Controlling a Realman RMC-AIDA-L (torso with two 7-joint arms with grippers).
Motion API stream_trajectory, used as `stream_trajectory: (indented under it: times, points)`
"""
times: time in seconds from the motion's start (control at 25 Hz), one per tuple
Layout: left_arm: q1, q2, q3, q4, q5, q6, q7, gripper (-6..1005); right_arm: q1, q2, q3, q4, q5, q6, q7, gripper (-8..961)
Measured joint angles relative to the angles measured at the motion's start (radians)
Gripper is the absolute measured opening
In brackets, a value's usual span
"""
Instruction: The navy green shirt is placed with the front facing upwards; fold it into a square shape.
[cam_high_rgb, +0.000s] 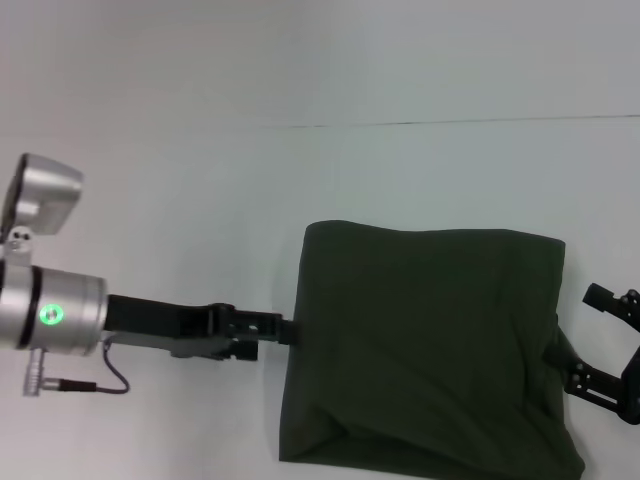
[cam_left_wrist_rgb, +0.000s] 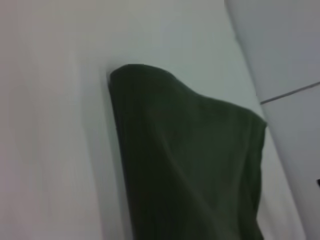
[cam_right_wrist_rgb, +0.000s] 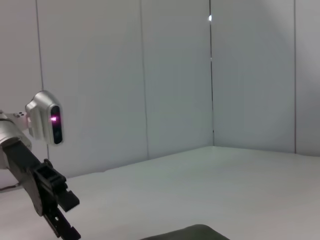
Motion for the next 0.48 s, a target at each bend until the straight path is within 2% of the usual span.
stream_trajectory:
  times: [0.24,0.48]
  points:
    - [-0.029,-0.037,0.079,0.038,0.044,-0.053,-0.031,929,-0.010,-0.001,0.006,-0.001,0.000,0.001,0.000,915]
    - [-0.029,-0.058,0.119,0.043,0.045,-0.098,-0.033,926,-0.012,-0.001,0.007,-0.001,-0.005,-0.001,0.000,915]
